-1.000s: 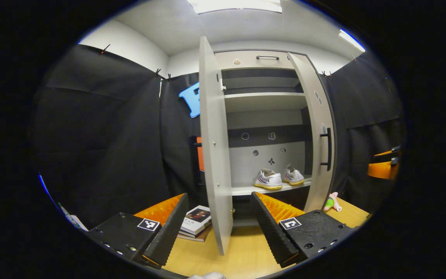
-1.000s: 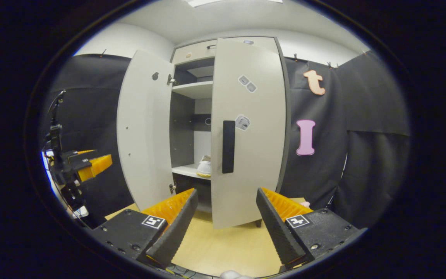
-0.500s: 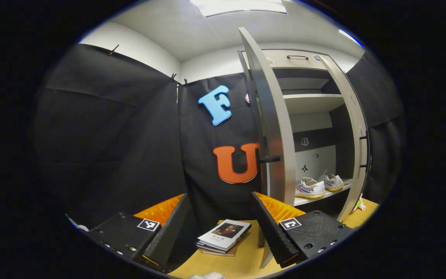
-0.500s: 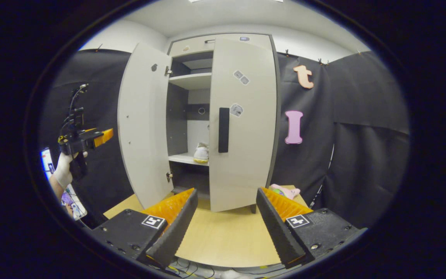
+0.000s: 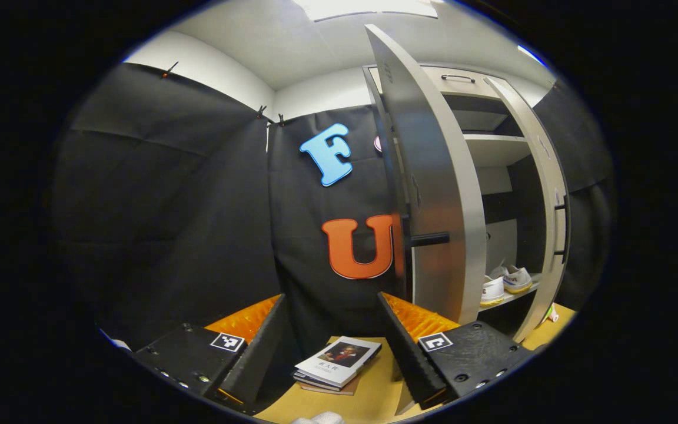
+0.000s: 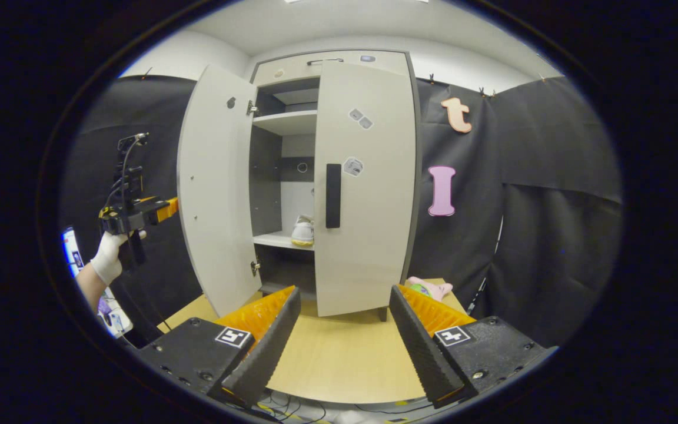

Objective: Grab one shoe with the right hand and put it into the shoe cabinet, grab the other shoe with the left hand and put it into the shoe cabinet; then close the right door with the right hand and the left door with the left hand.

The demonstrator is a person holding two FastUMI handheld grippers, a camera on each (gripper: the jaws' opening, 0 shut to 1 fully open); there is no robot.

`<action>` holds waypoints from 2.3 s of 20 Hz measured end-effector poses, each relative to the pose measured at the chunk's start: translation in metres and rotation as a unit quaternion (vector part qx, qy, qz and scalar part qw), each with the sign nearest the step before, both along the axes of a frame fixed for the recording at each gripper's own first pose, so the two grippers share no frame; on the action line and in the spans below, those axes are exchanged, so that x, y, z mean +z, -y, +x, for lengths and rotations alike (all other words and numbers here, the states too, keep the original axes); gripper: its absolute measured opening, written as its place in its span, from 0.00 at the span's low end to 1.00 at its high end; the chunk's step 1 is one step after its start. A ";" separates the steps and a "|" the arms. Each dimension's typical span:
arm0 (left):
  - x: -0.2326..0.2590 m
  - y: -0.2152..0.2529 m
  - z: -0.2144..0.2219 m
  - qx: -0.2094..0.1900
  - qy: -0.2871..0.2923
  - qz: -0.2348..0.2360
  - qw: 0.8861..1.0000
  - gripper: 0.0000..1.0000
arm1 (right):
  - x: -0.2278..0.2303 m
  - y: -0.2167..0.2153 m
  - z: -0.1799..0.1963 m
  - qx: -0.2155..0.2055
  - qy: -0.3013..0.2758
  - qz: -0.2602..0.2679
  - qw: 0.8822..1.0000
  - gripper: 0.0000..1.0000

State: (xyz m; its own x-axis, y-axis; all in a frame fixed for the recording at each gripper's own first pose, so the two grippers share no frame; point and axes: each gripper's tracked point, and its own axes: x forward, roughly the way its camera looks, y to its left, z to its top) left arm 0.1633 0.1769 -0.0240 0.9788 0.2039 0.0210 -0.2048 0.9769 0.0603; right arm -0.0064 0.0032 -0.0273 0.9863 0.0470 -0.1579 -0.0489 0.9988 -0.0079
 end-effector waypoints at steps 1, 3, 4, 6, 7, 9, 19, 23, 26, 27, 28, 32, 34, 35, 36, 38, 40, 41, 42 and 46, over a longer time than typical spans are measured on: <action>0.001 0.001 -0.001 0.003 0.000 0.004 1.000 0.87 | -0.001 -0.001 0.001 0.003 -0.001 0.001 1.000 0.95; 0.002 0.005 -0.003 0.012 0.001 0.011 1.000 0.85 | -0.003 -0.001 0.001 0.008 -0.003 0.007 1.000 0.95; 0.002 0.009 -0.002 0.011 0.002 0.009 1.000 0.84 | -0.004 -0.001 0.000 0.011 -0.005 0.008 1.000 0.99; 0.002 0.020 -0.004 0.001 0.001 0.004 1.000 0.84 | -0.006 0.002 -0.001 0.015 -0.005 0.007 1.000 0.95; 0.003 0.027 -0.004 -0.001 0.000 0.006 1.000 0.84 | -0.006 0.006 0.000 0.016 -0.005 0.006 1.000 0.95; 0.004 0.041 -0.005 -0.006 -0.001 0.013 1.000 0.85 | -0.006 0.013 0.002 0.019 -0.004 0.011 1.000 0.95; 0.012 0.146 0.023 -0.061 0.007 0.032 0.998 0.95 | -0.004 0.062 0.011 0.031 -0.005 0.011 0.999 0.99; 0.006 0.183 0.026 -0.077 -0.007 0.015 0.997 0.96 | -0.002 0.083 0.012 0.025 -0.002 0.014 1.000 0.99; 0.001 0.198 0.017 -0.081 -0.014 0.012 0.997 0.96 | 0.000 0.092 0.014 0.022 -0.001 0.018 1.000 0.99; -0.001 0.203 0.014 -0.083 -0.018 0.012 0.996 0.96 | 0.001 0.093 0.014 0.022 -0.001 0.019 1.000 0.95; -0.003 0.205 0.010 -0.084 -0.021 0.010 0.996 0.96 | 0.002 0.094 0.015 0.023 0.000 0.020 1.000 0.99; -0.009 0.216 -0.018 -0.097 -0.034 -0.008 0.995 0.96 | 0.014 0.087 0.011 0.026 0.011 0.028 0.999 0.95; -0.008 0.217 -0.038 -0.099 -0.038 -0.015 0.994 0.96 | 0.021 0.081 0.009 0.029 0.020 0.028 0.999 0.99; -0.008 0.218 -0.046 -0.101 -0.040 -0.018 0.994 0.96 | 0.022 0.077 0.008 0.031 0.022 0.031 0.999 0.95; -0.009 0.220 -0.055 -0.104 -0.042 -0.022 0.993 0.96 | 0.024 0.072 0.007 0.034 0.025 0.035 0.999 0.95; -0.007 0.217 -0.076 -0.102 -0.046 -0.022 0.994 0.96 | 0.024 0.063 0.007 0.038 0.026 0.039 0.998 0.95; -0.007 0.213 -0.094 -0.096 -0.049 -0.023 0.994 0.96 | 0.027 0.058 0.004 0.038 0.030 0.045 0.998 0.95; -0.006 0.213 -0.102 -0.097 -0.047 -0.025 0.994 0.96 | 0.027 0.055 0.004 0.035 0.031 0.049 0.998 0.95; -0.006 0.214 -0.110 -0.098 -0.045 -0.030 0.994 1.00 | 0.028 0.052 0.004 0.032 0.033 0.054 0.997 0.98; -0.013 0.208 -0.135 -0.089 -0.047 -0.048 0.994 0.96 | 0.037 0.040 0.004 0.030 0.043 0.060 0.997 0.99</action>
State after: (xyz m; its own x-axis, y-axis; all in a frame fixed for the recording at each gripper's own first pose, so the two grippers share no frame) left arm 0.0284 -0.0308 -0.0371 0.9962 0.0247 -0.0830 -0.0269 0.9993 -0.0246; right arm -0.0025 -0.0366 0.0092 0.9907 0.1203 -0.0632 -0.1132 0.9879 0.1057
